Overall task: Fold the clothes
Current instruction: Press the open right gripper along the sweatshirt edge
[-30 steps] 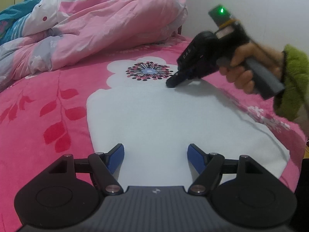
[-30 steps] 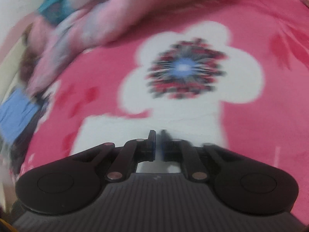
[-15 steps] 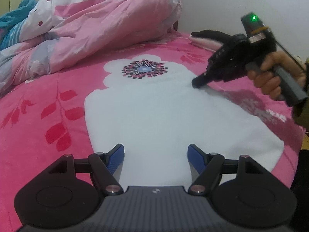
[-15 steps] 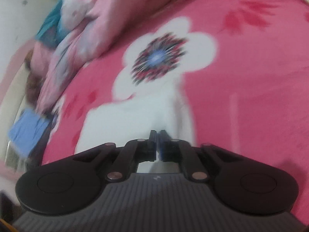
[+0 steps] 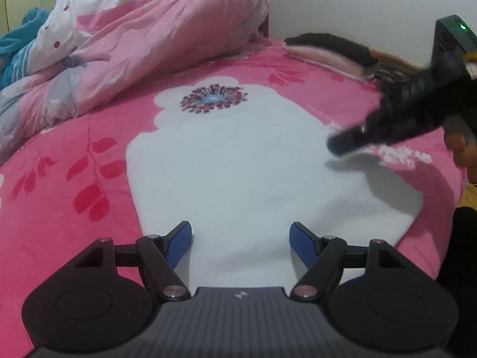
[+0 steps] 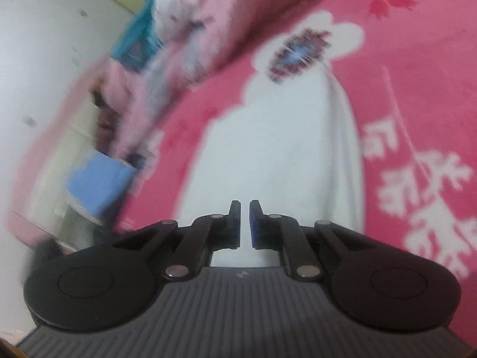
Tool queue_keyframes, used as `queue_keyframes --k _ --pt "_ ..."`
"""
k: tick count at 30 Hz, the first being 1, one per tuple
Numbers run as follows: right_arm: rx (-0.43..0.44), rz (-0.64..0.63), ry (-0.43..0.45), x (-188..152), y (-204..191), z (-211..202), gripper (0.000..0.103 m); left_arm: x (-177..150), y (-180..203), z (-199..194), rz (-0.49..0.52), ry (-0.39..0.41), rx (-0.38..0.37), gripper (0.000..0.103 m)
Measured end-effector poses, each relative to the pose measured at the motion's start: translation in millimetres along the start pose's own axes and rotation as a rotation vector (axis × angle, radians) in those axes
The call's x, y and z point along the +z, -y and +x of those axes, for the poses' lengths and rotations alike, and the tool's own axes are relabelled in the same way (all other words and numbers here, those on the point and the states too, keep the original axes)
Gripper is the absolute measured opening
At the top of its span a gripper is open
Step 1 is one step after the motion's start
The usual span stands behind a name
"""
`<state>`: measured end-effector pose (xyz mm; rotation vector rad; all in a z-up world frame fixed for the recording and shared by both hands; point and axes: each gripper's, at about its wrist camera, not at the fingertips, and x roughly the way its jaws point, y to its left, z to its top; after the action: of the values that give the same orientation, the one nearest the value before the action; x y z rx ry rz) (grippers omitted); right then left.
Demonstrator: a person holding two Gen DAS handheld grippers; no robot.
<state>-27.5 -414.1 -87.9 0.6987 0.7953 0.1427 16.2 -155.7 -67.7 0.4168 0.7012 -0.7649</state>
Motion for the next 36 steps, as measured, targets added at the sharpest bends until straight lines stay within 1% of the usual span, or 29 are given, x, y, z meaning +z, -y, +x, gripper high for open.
queue_keyframes --k 1,3,5,8,10,12,14,15,21,28,36 --pt "-0.020 -0.009 0.012 -3.0 -2.5 -2.9 0.007 0.0 1.6 -0.4 0.005 0.000 0.009 0.074" --pt "-0.016 -0.015 0.039 -8.1 -8.5 -11.9 0.007 0.3 3.1 -6.3 0.003 0.008 0.009 0.074" --pt "-0.004 -0.050 0.064 -13.6 -19.7 -22.0 0.007 -0.1 3.7 -13.1 -0.001 0.023 0.006 0.074" --pt "0.003 -0.101 0.087 -22.8 -30.8 -33.1 0.008 -0.5 3.6 -15.0 -0.009 0.024 0.008 0.074" --pt "-0.006 -0.115 0.081 -28.4 -32.5 -29.5 0.008 -1.0 3.1 -11.6 -0.012 0.016 0.012 0.074" --pt "-0.051 -0.123 0.072 -34.1 -30.6 -20.8 0.008 -2.4 2.1 -7.6 -0.012 0.008 0.016 0.074" --pt "-0.100 -0.130 0.063 -39.8 -28.1 -11.6 0.006 -4.0 1.5 -5.3 -0.009 0.007 0.019 0.074" --pt "-0.105 -0.127 0.064 -41.9 -27.1 -10.4 0.006 -4.4 1.3 -5.0 -0.006 0.008 0.019 0.074" --pt "-0.093 -0.132 0.099 -42.8 -34.5 -19.8 0.009 -4.2 -0.4 -8.2 -0.017 0.015 0.021 0.074" --pt "-0.100 -0.122 0.090 -46.4 -31.2 -15.1 0.009 -3.2 1.2 -11.1 -0.013 0.016 0.020 0.074" --pt "-0.112 -0.134 0.094 -45.8 -35.8 -16.3 0.011 3.5 -3.4 -28.8 -0.024 0.076 0.027 0.074"
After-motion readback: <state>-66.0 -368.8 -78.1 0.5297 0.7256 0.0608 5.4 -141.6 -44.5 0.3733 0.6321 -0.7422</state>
